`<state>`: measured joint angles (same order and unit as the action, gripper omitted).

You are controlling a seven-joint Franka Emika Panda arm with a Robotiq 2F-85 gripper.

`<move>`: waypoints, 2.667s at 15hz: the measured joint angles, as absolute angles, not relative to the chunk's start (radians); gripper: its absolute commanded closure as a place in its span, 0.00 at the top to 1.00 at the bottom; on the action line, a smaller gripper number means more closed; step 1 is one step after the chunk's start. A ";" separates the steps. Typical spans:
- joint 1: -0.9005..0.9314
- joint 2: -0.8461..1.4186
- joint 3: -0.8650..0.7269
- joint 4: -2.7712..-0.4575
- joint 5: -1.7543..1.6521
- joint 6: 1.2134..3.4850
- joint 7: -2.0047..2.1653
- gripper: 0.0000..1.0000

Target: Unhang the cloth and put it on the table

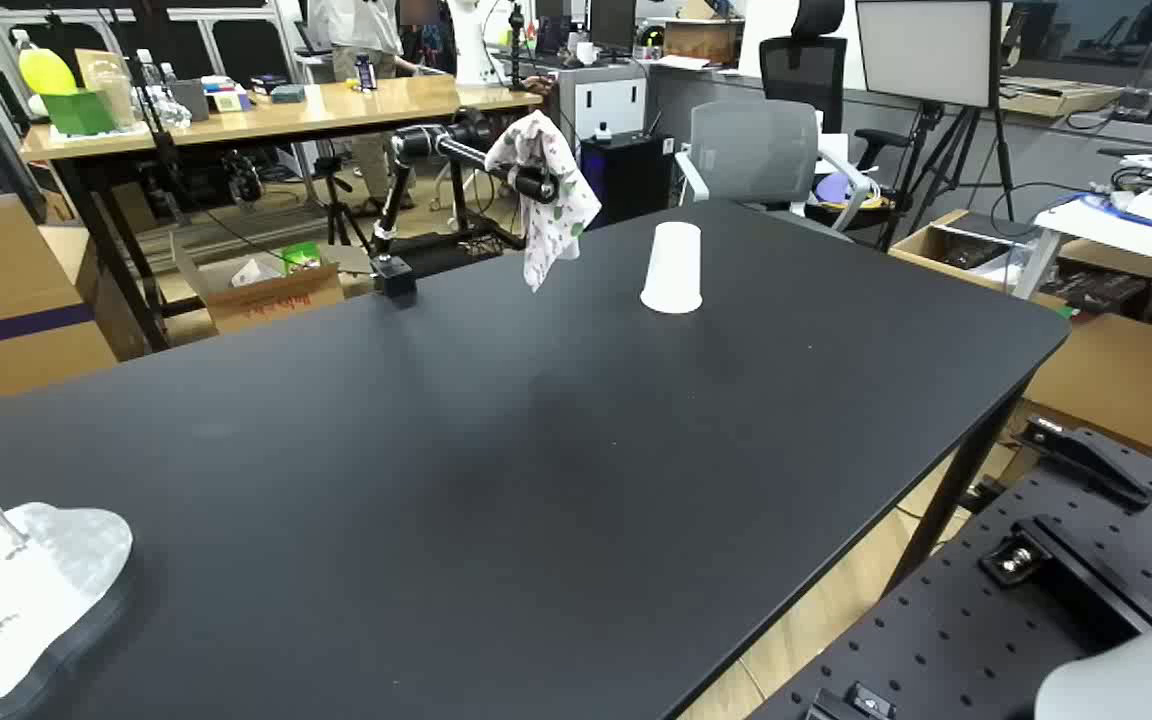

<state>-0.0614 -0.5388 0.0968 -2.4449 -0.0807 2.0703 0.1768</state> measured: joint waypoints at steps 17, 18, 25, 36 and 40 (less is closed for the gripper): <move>-0.059 -0.496 0.100 -2.452 -0.101 2.166 0.177 1.00; -0.059 -0.475 0.103 -2.452 -0.108 2.208 0.177 1.00; -0.019 -0.267 0.111 -2.420 -0.120 2.453 0.128 1.00; 0.020 -0.115 0.108 -2.325 -0.111 2.483 0.033 0.25; 0.023 -0.114 0.105 -2.320 -0.092 2.473 0.011 0.01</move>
